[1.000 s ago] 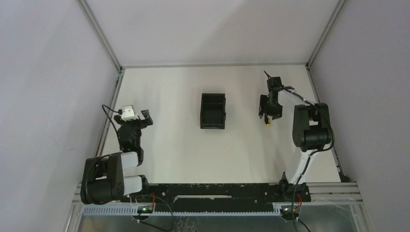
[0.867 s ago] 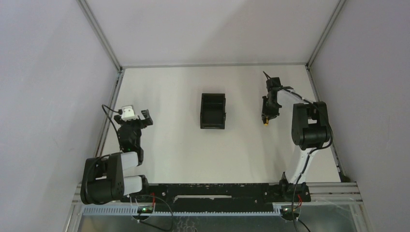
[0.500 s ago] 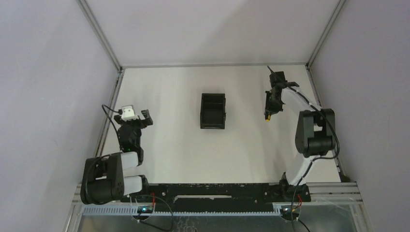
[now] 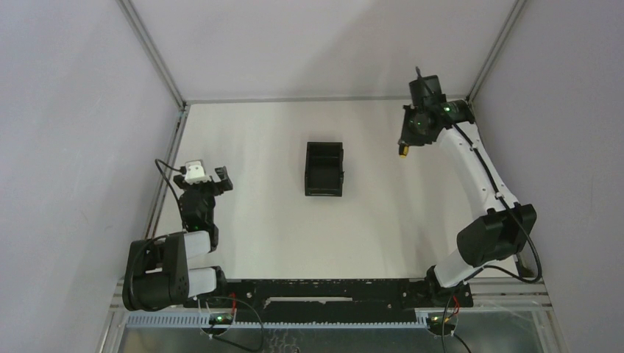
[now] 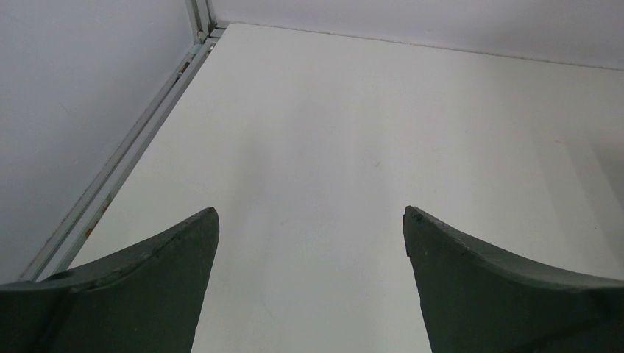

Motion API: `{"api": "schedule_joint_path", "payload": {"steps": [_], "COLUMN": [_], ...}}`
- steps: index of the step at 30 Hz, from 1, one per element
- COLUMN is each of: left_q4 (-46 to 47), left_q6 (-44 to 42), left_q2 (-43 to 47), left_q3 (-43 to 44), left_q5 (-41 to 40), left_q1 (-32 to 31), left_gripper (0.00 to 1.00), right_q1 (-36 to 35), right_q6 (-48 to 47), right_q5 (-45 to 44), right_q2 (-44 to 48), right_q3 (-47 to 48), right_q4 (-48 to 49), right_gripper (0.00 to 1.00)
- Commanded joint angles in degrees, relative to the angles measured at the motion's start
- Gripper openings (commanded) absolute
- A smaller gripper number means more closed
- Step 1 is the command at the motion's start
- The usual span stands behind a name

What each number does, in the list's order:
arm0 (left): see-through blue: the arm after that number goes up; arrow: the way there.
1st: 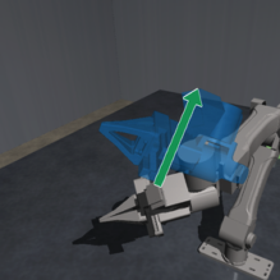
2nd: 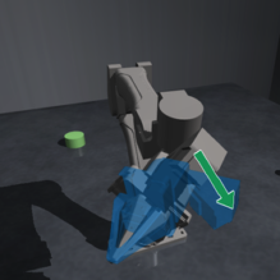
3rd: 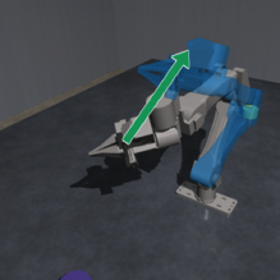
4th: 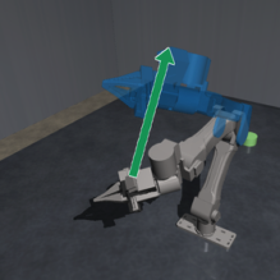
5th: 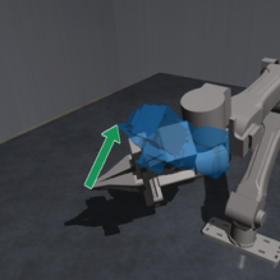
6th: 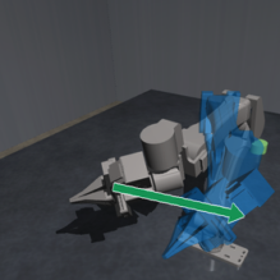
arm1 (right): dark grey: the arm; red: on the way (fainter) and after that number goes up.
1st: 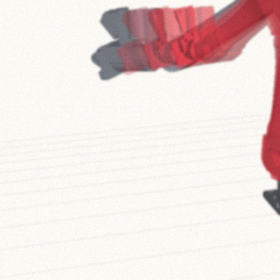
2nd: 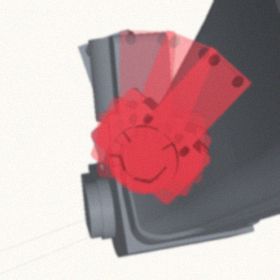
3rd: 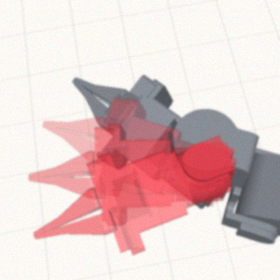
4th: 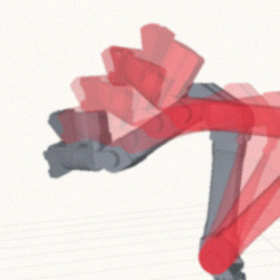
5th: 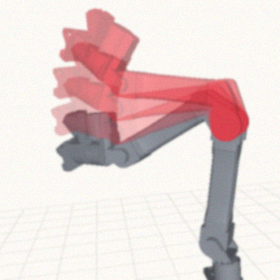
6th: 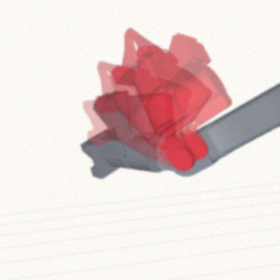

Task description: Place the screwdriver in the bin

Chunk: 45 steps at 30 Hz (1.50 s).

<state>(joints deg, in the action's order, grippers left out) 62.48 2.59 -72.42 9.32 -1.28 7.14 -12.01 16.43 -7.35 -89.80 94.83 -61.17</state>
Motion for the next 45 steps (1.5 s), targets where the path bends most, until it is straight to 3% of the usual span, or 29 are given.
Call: {"api": "schedule_joint_path", "payload": {"steps": [1, 7, 13, 23, 33, 36, 42, 44, 45], "left_q4": [1.75, 1.73, 1.76, 1.77, 1.77, 1.76, 1.76, 1.77, 1.77], "left_q6": [-0.33, -0.31, -0.31, -0.30, -0.26, -0.30, -0.30, -0.30, -0.26], "left_q2": [0.35, 0.31, 0.35, 0.31, 0.35, 0.35, 0.35, 0.35, 0.35], "left_q3": [-0.01, -0.08, -0.01, -0.08, -0.04, -0.02, -0.02, -0.02, -0.11], "left_q5": [-0.32, -0.32, -0.35, -0.33, -0.39, -0.37, -0.38, -0.36, -0.37], "left_q1": [-0.16, -0.17, -0.19, -0.19, -0.18, -0.11, -0.19, -0.21, -0.19], "left_gripper": [1.00, 1.00, 1.00, 1.00, 1.00, 1.00, 1.00, 1.00, 1.00], "right_q1": [-8.24, -18.99, -25.59, -26.40, -26.38, -26.46, -27.48, -27.50, -27.30], "right_q6": [6.46, 9.62, 0.27, -6.43, -5.76, -4.41, -3.23, -2.59, -2.33], "right_q5": [0.28, 1.62, -1.80, 3.06, 3.24, 3.47, 1.48, 0.43, -1.23], "right_q2": [-0.19, -5.16, -12.77, -18.70, -23.39, -22.77, -14.27, -9.61, -6.38], "right_q3": [6.80, 7.50, 6.16, -6.62, -8.70, -8.54, -7.17, -7.99, -8.97], "right_q4": [-3.91, 6.11, 17.35, 33.77, 37.94, 38.20, 35.82, 35.64, 35.49], "right_gripper": [0.06, 0.10, 0.20, 0.34, 0.49, 0.58, 0.65, 0.72, 0.82]}}
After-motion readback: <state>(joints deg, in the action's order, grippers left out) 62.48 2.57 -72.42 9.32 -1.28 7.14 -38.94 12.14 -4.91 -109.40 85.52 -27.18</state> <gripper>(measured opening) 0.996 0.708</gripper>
